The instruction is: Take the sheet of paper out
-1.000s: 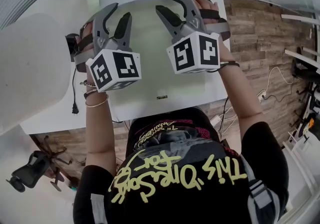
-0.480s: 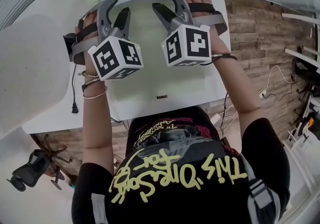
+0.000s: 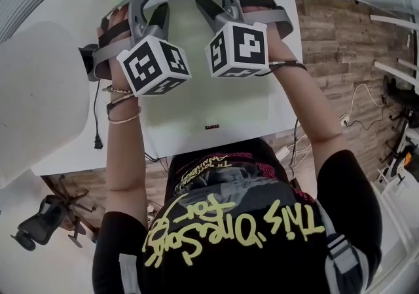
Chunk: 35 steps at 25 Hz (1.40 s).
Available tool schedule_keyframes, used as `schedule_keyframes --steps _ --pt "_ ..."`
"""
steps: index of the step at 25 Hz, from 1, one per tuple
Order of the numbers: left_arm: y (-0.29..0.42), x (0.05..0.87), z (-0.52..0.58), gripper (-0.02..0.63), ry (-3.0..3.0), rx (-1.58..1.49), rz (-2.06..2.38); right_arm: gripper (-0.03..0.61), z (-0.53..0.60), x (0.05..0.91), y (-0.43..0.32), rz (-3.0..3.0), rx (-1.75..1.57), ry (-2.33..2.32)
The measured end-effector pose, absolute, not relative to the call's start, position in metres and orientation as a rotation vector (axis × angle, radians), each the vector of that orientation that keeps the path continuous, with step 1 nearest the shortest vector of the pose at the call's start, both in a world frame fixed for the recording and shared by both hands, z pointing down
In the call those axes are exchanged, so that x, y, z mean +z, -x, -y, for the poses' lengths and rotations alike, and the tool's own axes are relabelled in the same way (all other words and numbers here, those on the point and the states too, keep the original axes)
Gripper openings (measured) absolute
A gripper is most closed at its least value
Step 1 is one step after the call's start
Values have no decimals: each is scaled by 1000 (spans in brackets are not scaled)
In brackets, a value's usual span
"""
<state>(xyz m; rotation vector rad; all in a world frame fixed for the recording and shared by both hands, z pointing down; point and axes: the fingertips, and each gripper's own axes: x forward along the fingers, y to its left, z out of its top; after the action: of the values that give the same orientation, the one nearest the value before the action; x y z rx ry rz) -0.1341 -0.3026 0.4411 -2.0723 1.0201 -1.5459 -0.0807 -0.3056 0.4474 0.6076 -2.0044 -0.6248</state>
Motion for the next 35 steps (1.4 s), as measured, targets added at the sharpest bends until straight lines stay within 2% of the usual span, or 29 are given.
schedule_keyframes --steps 14,20,28,35 --pt "140 451 320 169 1985 -1642 -1006 173 322 448 82 1997 -627 -643" --pt "136 445 322 113 1994 -1605 -1029 171 324 446 83 1986 -640 -642" --pt "137 444 322 18 1953 -1601 -1012 36 322 448 85 1973 -673 -605" --pt "136 441 320 8 1939 -1597 -1006 11 322 445 86 1968 -684 -606"
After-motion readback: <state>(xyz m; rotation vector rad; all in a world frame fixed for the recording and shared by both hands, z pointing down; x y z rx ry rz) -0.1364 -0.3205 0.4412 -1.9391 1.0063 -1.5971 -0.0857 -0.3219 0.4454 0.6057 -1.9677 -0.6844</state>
